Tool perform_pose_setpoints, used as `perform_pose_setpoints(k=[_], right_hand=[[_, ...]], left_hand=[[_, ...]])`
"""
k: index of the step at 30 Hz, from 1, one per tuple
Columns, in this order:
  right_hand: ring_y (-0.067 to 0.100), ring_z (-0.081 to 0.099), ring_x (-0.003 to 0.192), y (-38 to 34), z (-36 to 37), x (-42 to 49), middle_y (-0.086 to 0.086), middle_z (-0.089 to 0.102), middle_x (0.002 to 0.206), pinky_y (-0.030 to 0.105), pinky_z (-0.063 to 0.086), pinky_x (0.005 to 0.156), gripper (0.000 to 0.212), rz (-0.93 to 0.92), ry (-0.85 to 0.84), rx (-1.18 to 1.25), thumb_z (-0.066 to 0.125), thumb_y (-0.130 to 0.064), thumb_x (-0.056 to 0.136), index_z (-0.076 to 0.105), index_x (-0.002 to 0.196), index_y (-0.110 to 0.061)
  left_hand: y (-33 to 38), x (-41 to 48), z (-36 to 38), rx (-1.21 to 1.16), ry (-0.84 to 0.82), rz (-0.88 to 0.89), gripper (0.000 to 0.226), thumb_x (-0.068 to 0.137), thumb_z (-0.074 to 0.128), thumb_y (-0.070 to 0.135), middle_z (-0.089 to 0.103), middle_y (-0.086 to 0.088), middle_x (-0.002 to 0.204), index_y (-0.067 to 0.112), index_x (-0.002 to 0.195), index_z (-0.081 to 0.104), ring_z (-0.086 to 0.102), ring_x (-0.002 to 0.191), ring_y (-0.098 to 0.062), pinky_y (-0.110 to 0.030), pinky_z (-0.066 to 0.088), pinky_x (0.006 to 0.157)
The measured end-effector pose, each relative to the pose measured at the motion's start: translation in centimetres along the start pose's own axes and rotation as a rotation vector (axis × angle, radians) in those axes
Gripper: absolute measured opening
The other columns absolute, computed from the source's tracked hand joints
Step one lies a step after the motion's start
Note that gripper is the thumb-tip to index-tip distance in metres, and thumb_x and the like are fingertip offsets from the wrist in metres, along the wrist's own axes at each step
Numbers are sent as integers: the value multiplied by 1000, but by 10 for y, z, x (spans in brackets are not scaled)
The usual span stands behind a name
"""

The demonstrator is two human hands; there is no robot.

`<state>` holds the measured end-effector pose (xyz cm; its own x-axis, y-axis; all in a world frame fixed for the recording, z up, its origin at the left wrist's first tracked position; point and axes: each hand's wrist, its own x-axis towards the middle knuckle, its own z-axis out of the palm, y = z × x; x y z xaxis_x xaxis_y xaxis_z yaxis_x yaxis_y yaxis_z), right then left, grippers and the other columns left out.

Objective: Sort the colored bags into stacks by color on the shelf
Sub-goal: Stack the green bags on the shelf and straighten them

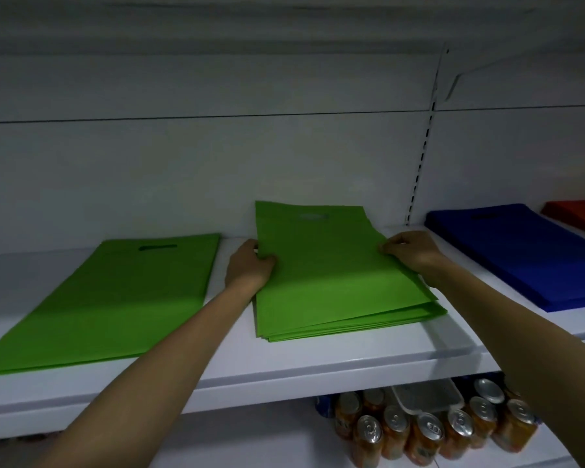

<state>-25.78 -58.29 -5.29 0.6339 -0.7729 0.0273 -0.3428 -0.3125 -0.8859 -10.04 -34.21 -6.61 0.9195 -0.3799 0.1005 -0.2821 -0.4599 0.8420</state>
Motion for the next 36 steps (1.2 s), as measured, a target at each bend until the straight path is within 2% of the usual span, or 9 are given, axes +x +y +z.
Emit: perform_pose_setpoints(k=[3, 8, 11, 14, 19, 25, 29, 33, 36], right_hand=[[21, 60, 83, 6, -2, 3, 10, 66, 96, 33, 52, 83, 19, -27, -7, -107, 74, -22, 82, 71, 94, -8], [19, 58, 92, 15, -3, 6, 4, 64, 102, 26, 44, 75, 33, -77, 24, -313, 74, -38, 80, 70, 105, -15], [20, 59, 93, 23, -2, 5, 2, 62, 100, 28, 45, 76, 34, -91, 69, -268, 74, -36, 80, 64, 109, -21], [18, 57, 92, 32, -2, 2, 0, 61, 102, 28, 43, 78, 30, -123, 116, -177, 69, -29, 85, 63, 113, -20], [19, 64, 94, 43, -5, 1, 1, 70, 101, 29, 48, 86, 13, -175, 160, 28, 66, -22, 86, 70, 99, -21], [20, 65, 90, 43, -5, -1, 5, 71, 98, 31, 50, 86, 10, -173, 160, 104, 66, -17, 86, 71, 95, -19], [18, 64, 88, 43, -6, -2, 2, 70, 97, 28, 48, 83, 13, -174, 147, 70, 68, -18, 85, 71, 98, -19], [21, 63, 89, 38, -5, -2, 5, 69, 96, 30, 49, 81, 10, -128, 116, -25, 68, -15, 85, 71, 95, -17], [26, 62, 98, 24, -7, 4, 9, 69, 106, 30, 48, 84, 7, -18, 86, -102, 65, -15, 87, 70, 93, -16]], left_hand=[[-1, 0, 4, 74, 3, 14, 39, 84, 64, 27, 64, -2, 119, 23, 121, 54, 62, 103, -24, -34, 50, 86], [-6, -4, 10, 55, 38, 42, 54, 77, 67, 28, 61, 1, 122, 24, 129, 49, 59, 111, -24, -39, 50, 90], [-8, -4, 14, 24, 43, 71, 58, 80, 63, 34, 58, -4, 128, 23, 134, 46, 54, 119, -27, -43, 47, 96], [-8, -4, 16, 163, 36, 48, 51, 92, 54, 40, 55, -2, 135, 23, 138, 41, 49, 126, -26, -38, 36, 104], [-10, -1, 20, 264, -40, 52, 61, 95, 38, 55, 51, -2, 141, 26, 148, 30, 43, 133, -23, -44, 13, 116], [-17, 1, 21, 136, -89, 92, 67, 90, 42, 61, 47, 6, 145, 29, 148, 29, 49, 128, -21, -40, 37, 108], [-16, 0, 22, 237, -150, 113, 77, 81, 37, 67, 53, 0, 139, 28, 147, 31, 53, 123, -27, -38, 44, 99], [-11, -2, 23, 345, -99, 165, 46, 93, 44, 53, 63, -6, 118, 21, 126, 51, 57, 109, -31, -31, 42, 80], [-6, -2, 21, 335, -154, 156, 44, 96, 47, 46, 58, -8, 127, 20, 131, 49, 54, 116, -30, -31, 42, 87]])
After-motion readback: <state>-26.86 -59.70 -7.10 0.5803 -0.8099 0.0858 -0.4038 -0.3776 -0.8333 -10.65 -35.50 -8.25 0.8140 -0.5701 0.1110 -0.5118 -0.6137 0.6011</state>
